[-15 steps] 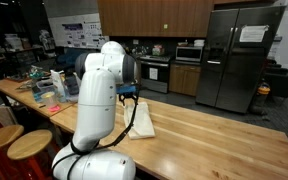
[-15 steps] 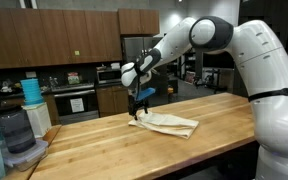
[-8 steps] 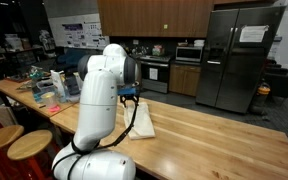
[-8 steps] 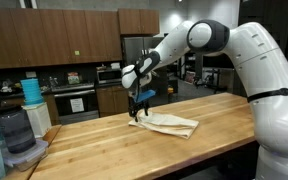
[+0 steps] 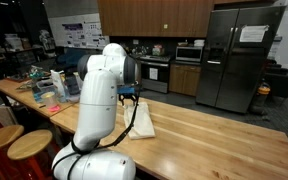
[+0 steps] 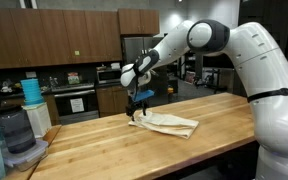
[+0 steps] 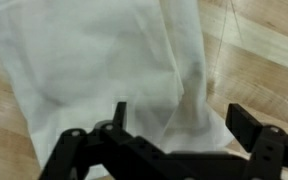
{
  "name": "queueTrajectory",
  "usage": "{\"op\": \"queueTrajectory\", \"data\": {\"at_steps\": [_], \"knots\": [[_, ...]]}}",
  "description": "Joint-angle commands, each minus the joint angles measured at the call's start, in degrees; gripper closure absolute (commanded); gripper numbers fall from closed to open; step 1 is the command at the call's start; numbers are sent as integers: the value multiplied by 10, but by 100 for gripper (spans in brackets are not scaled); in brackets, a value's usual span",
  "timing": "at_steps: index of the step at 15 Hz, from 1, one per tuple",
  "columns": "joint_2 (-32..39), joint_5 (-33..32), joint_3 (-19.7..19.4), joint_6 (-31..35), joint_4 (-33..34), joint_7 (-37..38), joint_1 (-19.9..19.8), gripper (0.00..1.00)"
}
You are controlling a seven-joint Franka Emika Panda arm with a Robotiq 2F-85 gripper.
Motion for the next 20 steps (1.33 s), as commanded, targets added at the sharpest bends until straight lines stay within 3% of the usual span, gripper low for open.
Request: {"op": "queueTrajectory", "data": {"at_steps": [1, 6, 8, 10, 16, 18, 20], "knots": [[8, 13, -4, -10, 11, -8, -1, 2], [31, 15, -10, -15, 24, -9, -1, 12], [39, 14, -11, -16, 31, -7, 2, 36], [47, 13, -11, -17, 38, -7, 4, 43], [45, 24, -8, -22, 45, -10, 0, 87], [42, 32, -4, -20, 44, -18, -2, 99], [35, 43, 1, -19, 39, -40, -6, 99]]}}
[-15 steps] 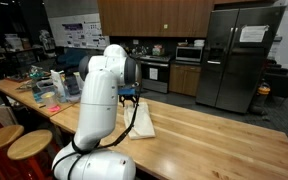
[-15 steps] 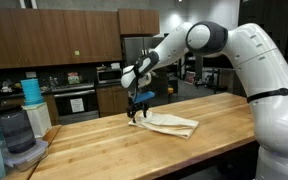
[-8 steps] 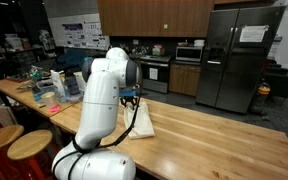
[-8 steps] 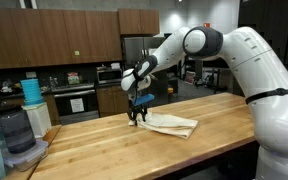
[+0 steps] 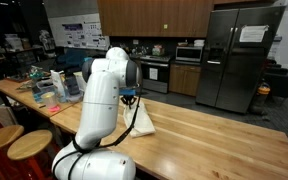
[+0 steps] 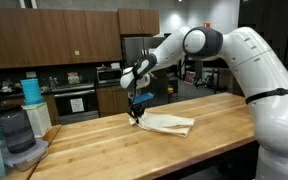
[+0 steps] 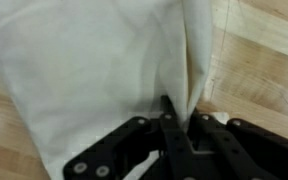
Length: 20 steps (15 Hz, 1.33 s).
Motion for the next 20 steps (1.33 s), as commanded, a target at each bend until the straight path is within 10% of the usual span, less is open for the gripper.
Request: {"op": "queueTrajectory", "data": {"at_steps": [1, 12, 20], "knots": [[-13, 21, 10, -6, -3, -44, -6, 97], [-133, 35, 61, 54, -89, -162, -11, 97], [-252, 118, 69, 226, -235, -194, -32, 97]]}}
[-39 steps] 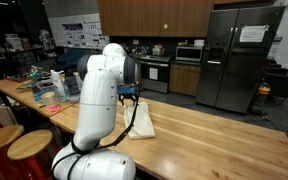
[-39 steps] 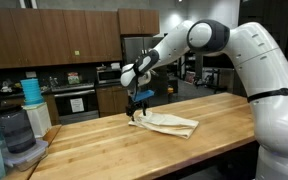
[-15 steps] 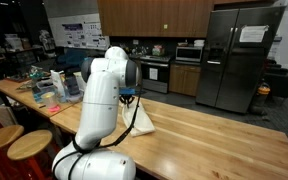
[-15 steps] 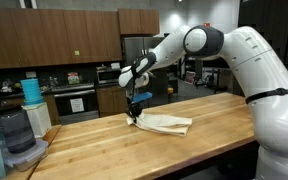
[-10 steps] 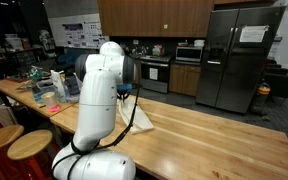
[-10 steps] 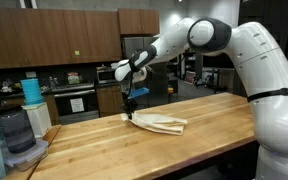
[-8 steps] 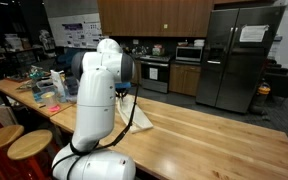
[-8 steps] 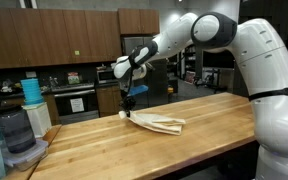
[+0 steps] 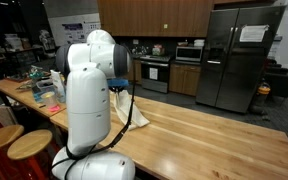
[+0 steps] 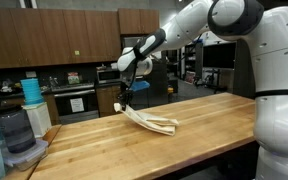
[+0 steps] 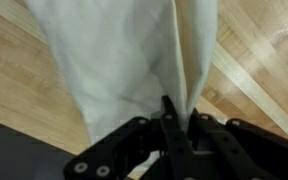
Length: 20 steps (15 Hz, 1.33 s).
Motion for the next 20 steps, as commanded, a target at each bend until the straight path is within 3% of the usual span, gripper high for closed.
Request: {"op": "queueTrajectory", "data": {"at_steps": [1, 7, 11, 15, 20], "knots": [[-89, 33, 0, 94, -111, 4, -17, 97], [-215, 81, -6, 278, -300, 40, -23, 97], [-318, 94, -14, 336, -428, 102, -18, 97], [-437, 59, 4, 286, -522, 231, -62, 97], [-462, 53, -11, 151, -502, 273, -81, 97]]}}
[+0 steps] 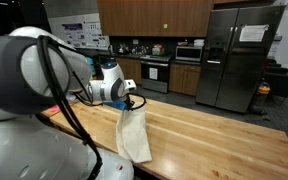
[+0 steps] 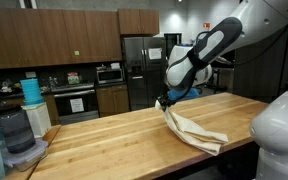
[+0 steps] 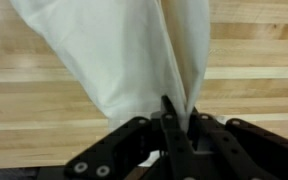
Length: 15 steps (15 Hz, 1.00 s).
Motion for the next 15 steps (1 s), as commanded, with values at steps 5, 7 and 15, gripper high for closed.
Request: {"op": "queueTrajectory", "data": {"at_steps": [5, 7, 15], "knots": [[49, -32, 13, -62, 82, 42, -26, 97], [77, -65, 31, -48, 114, 51, -35, 97], [243, -324, 131, -114, 310, 120, -61, 97]]}}
